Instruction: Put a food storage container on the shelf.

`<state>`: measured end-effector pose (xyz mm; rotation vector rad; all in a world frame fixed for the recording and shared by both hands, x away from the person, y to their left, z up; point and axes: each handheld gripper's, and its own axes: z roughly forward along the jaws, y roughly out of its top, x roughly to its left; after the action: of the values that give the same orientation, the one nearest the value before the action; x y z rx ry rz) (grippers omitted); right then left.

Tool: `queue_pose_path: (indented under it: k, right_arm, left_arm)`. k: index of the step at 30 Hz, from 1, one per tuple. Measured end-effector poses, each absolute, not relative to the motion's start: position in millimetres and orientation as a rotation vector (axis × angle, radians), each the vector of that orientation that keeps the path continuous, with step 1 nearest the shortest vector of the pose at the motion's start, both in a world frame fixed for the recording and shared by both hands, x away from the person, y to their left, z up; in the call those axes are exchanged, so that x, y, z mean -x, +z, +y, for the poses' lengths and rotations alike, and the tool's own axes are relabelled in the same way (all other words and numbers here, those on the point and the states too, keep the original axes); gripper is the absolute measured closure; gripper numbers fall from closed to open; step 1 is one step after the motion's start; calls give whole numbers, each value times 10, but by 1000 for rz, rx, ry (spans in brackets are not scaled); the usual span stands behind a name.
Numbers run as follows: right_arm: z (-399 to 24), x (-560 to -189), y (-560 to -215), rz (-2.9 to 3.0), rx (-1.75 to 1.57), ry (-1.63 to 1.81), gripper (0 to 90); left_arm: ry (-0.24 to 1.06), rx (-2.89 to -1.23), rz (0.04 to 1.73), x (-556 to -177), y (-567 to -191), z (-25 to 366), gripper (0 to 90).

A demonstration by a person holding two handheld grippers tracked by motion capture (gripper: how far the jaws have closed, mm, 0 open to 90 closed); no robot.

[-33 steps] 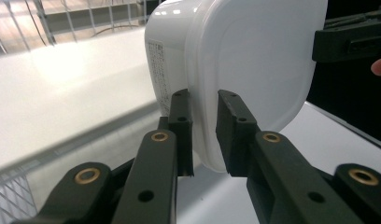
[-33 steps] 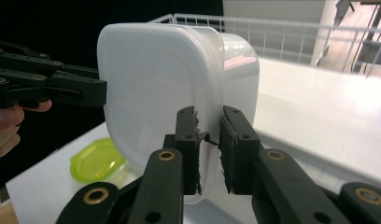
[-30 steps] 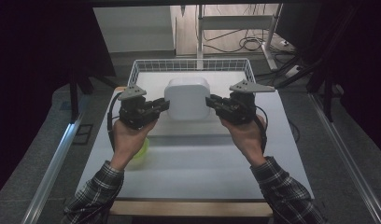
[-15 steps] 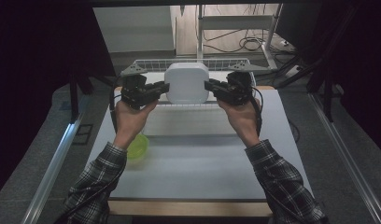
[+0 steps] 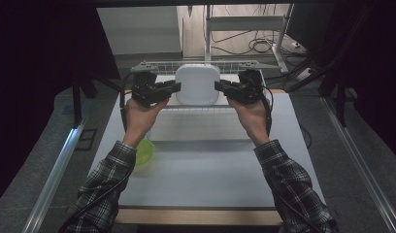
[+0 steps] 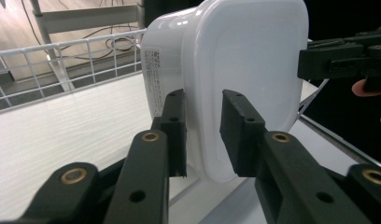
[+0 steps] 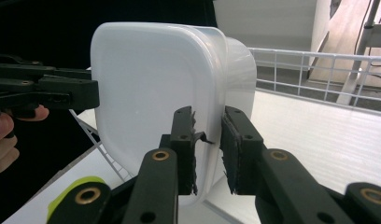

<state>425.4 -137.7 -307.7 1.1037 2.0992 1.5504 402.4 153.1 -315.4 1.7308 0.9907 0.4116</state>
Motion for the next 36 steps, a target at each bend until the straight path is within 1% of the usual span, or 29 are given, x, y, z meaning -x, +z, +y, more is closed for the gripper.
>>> queue_pose_path:
  k: [6,14,18,29,33,36]
  right_arm:
    - [-1331,-4310,-3061,2099,-1091,1538,677]
    - [-1242,-4382,-3062,2093,-1067,1492,625]
    - [-1219,-4423,-3069,2085,-1076,1480,612]
    - [-1206,-4490,-3065,2086,-1112,1475,580]
    - [-1187,-4510,-3074,2075,-1123,1466,545]
    - [-1181,-4533,-3081,2064,-1149,1469,519]
  left_arm:
    - [436,-1746,984,-4077,-3144,1508,643]
    - [467,-1758,992,-4160,-3161,1477,556]
    - [471,-1766,1002,-4210,-3175,1467,556]
    - [415,-1755,1017,-4305,-3173,1501,556]
    - [412,-1777,1022,-4346,-3198,1482,497]
    - [405,-1764,1030,-4371,-3214,1479,492]
